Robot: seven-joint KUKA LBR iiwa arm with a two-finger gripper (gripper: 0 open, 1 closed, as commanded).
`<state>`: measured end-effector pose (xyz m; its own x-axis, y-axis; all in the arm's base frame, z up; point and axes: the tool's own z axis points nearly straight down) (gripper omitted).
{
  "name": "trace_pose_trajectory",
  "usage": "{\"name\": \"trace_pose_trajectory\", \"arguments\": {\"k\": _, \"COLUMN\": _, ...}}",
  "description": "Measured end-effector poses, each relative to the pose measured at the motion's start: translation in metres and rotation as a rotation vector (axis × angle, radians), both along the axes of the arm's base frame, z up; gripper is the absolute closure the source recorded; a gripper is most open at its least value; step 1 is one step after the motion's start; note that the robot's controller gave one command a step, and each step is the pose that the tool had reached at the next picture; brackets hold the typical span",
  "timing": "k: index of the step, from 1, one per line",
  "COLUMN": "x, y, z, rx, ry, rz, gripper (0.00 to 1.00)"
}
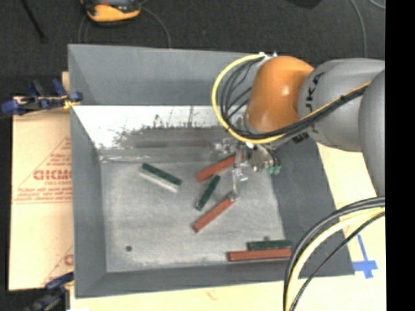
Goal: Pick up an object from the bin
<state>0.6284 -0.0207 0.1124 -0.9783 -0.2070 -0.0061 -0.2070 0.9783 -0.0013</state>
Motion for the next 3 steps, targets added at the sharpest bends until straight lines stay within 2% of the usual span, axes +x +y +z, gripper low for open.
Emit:
{"name": "trace_pose_trajectory", "arguments": {"k": 1, "x": 0.029, "y": -0.006, "z": -0.04, "rx": -0.001, "ry": -0.005, "rz": 0.135, "gripper": 1.0}}
{"name": "trace_pose_trajectory", "arguments": {"k": 2, "x": 0.029, "y": -0.006, "z": -0.04, "rx": -0.001, "ry": -0.005, "rz": 0.135, "gripper": 1.0}}
{"name": "trace_pose_trajectory", "arguments": {"k": 3, "x": 0.003, "y": -0.015, "z": -0.028, "rx": 0.002, "ry": 0.003, "rz": 0.108, "gripper": 1.0}}
